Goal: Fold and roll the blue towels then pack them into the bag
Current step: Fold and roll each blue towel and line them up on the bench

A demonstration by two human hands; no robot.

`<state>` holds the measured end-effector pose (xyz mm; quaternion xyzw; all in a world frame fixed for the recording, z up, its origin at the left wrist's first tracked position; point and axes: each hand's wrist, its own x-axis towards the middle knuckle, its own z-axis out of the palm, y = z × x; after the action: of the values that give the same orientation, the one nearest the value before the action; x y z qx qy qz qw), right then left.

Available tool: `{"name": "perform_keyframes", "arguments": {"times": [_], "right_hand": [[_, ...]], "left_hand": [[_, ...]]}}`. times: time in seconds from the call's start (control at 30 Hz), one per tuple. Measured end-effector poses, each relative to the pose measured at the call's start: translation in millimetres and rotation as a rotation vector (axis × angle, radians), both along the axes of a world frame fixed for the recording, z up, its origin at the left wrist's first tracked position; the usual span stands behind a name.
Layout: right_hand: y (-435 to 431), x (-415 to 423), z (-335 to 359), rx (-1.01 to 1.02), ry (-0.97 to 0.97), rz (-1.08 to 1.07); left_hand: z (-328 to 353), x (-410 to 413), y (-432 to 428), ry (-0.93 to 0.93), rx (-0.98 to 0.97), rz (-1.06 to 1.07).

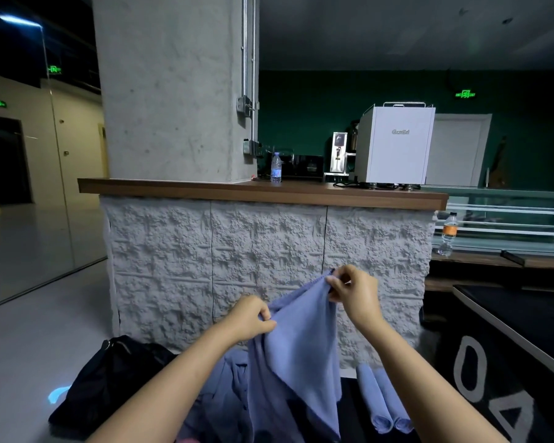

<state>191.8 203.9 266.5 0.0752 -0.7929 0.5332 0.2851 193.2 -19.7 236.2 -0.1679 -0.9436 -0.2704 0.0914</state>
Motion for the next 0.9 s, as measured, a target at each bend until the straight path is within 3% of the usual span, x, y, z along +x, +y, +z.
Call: {"name": "perform_keyframes", "arguments": {"times": [0.07,0.13,0.2,0.27,0.3,0.37,0.47,0.77,0.9], "right_hand": [[8.6,-6.8,-4.4,-0.020,-0.050,-0.048],[20.3,-17.5,-10.8,0.098,-0.154,-0.121],[28.8,-22.5,-18.4,0.430,-0.320,-0.199],[25.7,-19.9,-21.6,0.665,-0.315,-0.175],[19.6,-16.5,-21.0,0.656,-0.231,-0.076],[0.3,-4.3,-15.9,0.449,-0.108,0.209],[-22.0,8.2,-6.0,0.264,-0.141,0.467],[-29.5,11.5,-4.3,0.143,-0.283,0.697],[-24.5,13.5,0.7,0.185,-0.198,0.561]], "left_hand": [[-2.6,-1.8,-4.9,-0.086,0.160,0.014],[4.3,1.7,-4.6,-0.148,0.410,0.025],[15.1,6.4,0.3,-0.195,0.571,0.013],[25.1,11.5,8.2,-0.242,0.608,-0.043],[29.3,14.7,12.3,-0.264,0.586,-0.072],[34.6,18.6,21.2,-0.285,0.538,-0.123],[37.7,20.4,29.5,-0.290,0.535,-0.161],[34.6,20.7,20.8,-0.319,0.631,-0.219],[33.4,22.8,17.0,-0.364,0.649,-0.242]]}}
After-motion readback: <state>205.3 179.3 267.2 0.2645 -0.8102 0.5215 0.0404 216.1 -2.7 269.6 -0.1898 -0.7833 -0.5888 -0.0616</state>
